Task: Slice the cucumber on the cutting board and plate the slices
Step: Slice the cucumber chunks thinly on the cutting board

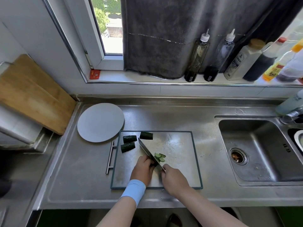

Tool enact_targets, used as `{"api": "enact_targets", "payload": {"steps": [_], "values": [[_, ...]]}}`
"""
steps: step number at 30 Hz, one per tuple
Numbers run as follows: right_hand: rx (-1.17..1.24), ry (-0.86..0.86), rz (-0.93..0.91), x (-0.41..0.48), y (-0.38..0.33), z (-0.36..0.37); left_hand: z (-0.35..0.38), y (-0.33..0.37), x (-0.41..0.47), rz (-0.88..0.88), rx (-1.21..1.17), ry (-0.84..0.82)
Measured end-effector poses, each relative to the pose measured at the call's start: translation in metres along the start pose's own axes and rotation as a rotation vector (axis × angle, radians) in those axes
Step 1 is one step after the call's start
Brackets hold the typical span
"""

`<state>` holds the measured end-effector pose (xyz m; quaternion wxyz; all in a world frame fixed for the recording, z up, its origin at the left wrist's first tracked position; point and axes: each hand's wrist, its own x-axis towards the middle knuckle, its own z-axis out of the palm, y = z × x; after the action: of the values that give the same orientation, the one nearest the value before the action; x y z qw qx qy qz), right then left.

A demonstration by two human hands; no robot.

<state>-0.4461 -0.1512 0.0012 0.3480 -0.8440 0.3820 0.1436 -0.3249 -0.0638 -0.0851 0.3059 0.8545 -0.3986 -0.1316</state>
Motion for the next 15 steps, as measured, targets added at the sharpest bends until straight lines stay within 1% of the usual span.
{"api": "enact_targets", "payload": {"steps": [6, 11, 15], "values": [[0.004, 0.031, -0.001, -0.006, -0.002, -0.004, -0.001, 0.002, -0.001, -0.004, -0.033, 0.019], [-0.017, 0.061, -0.042, -0.018, -0.001, -0.007, -0.003, 0.003, -0.002, -0.065, -0.055, 0.018], [-0.06, 0.054, -0.046, -0.022, 0.003, -0.007, -0.003, 0.004, -0.003, -0.051, -0.052, 0.022]]}}
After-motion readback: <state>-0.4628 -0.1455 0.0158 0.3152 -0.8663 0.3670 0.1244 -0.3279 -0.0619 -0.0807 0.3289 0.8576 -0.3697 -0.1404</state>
